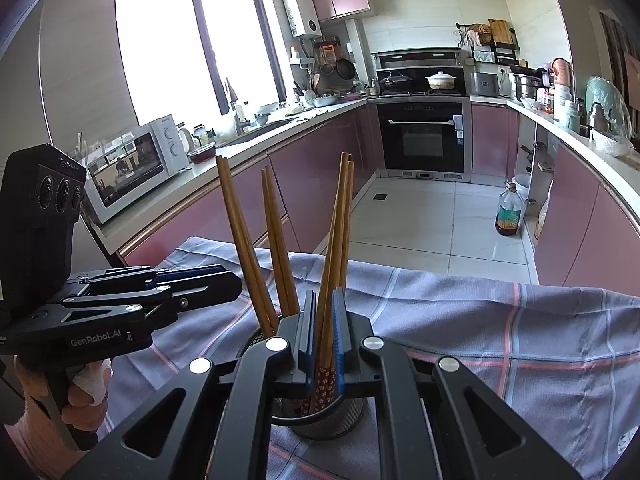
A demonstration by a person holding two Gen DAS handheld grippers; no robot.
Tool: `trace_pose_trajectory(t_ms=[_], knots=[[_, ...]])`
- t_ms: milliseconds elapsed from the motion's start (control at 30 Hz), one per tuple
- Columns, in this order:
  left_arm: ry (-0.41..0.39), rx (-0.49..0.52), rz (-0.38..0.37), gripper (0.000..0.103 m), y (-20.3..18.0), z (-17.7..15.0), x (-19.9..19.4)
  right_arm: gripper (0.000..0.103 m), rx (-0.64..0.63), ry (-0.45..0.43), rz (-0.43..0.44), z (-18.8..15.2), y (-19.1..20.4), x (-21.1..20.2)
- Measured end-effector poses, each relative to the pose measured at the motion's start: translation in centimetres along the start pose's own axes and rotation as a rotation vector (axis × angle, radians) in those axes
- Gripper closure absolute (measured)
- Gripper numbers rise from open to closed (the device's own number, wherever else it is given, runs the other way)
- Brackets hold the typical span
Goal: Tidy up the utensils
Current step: 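Move both open tools down to the two chopsticks lying on the cloth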
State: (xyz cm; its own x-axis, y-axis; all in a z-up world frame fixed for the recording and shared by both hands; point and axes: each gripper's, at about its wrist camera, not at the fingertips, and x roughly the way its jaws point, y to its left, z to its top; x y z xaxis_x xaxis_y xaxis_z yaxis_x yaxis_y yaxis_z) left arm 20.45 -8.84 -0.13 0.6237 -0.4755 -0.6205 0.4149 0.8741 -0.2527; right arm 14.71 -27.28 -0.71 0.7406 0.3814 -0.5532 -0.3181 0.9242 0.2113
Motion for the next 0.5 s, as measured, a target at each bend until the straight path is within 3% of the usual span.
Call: trace_pose_trajectory(t_ms=[500], knots=[[-0.099,-0.018,0.111,0.066,1.2,-2.3,-4.2,0.083,-0.049,-0.030,0.059,-1.3,1.7,-2.8]])
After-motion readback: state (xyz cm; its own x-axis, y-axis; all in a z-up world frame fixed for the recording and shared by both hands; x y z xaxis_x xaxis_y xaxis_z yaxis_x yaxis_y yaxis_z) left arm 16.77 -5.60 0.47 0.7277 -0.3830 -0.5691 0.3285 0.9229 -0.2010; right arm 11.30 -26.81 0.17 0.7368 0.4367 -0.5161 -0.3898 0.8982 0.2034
